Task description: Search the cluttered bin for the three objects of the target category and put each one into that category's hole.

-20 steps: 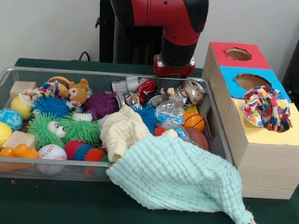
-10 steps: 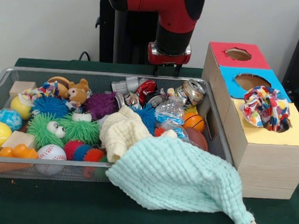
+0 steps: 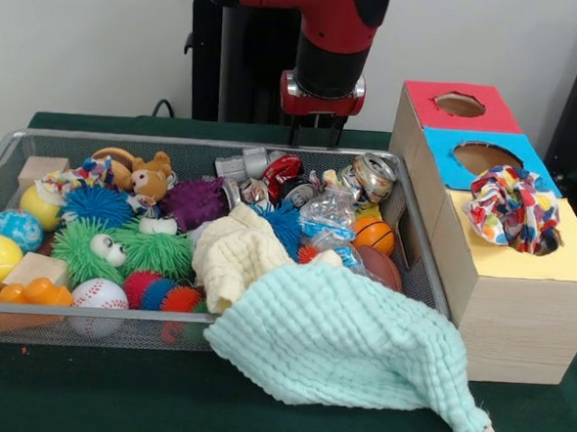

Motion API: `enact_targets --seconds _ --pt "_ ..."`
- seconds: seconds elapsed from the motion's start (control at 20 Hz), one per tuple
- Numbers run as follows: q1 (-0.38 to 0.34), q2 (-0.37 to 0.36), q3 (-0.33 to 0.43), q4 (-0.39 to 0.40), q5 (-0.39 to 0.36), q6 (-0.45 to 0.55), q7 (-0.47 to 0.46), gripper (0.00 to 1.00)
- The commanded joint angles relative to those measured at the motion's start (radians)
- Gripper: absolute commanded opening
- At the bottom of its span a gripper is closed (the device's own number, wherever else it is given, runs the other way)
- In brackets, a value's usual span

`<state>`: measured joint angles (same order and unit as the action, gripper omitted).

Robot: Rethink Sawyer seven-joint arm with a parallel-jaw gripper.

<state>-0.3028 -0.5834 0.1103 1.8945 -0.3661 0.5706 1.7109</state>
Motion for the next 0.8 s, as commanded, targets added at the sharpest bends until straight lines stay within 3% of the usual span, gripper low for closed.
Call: enact_targets --seconds 0.05,0.8 --pt "-0.018 -0.035 0.106 -0.2 0.046 0.033 0.018 1.0" --pt "-0.016 -0.048 0.125 -0.294 0.08 0.188 0.004 1.0"
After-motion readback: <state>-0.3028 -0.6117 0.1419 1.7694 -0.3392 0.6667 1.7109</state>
